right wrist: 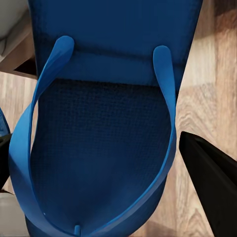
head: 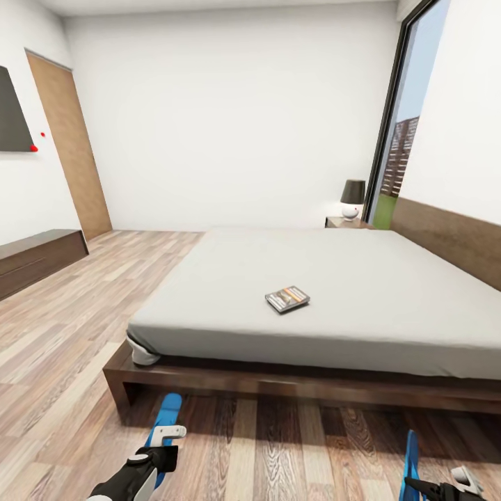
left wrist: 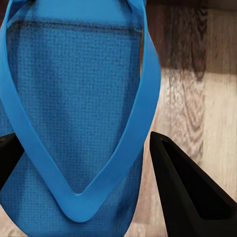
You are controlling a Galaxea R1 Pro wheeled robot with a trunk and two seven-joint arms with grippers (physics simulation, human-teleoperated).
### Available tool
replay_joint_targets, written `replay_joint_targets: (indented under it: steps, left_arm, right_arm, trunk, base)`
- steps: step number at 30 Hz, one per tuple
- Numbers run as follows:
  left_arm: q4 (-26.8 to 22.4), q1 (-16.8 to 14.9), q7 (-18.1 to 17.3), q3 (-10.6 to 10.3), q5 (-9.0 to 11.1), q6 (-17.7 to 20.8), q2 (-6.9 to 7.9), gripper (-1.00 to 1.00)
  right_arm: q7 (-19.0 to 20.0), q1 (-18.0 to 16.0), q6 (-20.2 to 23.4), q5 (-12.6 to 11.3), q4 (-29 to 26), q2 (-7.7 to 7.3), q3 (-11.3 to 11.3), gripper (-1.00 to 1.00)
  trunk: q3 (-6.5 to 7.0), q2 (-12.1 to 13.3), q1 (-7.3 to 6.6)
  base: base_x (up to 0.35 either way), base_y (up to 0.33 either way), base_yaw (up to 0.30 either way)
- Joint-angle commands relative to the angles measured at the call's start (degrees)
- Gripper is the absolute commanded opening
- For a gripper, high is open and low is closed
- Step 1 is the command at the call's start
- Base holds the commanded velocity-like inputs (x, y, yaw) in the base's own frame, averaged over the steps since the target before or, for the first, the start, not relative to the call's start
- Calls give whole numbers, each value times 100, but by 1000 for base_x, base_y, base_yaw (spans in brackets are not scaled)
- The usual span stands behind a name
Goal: In the bedroom, move the book from the bed onto either nightstand, and place the two sandals side by side next to the bed.
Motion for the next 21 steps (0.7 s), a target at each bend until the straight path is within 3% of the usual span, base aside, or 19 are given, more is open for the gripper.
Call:
replay_joint_targets:
  steps: [1,11,14,18,21]
  left_arm:
    - [-14,-2,-3,33,-66,32,-5,-100]
    - [-14,-2,-3,33,-66,32,-52,-100]
    - [3,-2,-3,33,-66,32,-68,-100]
    - [130,-2,0,33,-68,-143,-157,-100]
    - [148,-2,5,39,-66,-248,-169,-100]
  right_arm:
    - [30,-3,64,14,-2,-7,-48,-100]
    - [61,-3,85,16,-12,-16,-56,-100]
    - [60,-10,215,13,-307,-16,-55,-100]
    - [60,-12,1215,10,-944,-16,-55,-100]
    - [65,-12,1569,0,-1430,-16,-56,-100]
  trunk:
    - [-24,-44,21]
    - [-204,-445,241]
    - [-257,-565,307]
    - [-329,-726,395]
    - [-383,-846,461]
  base:
    - [0,0,0]
    - [0,0,0]
    - [0,0,0]
    - [0,0,0]
    - [0,0,0]
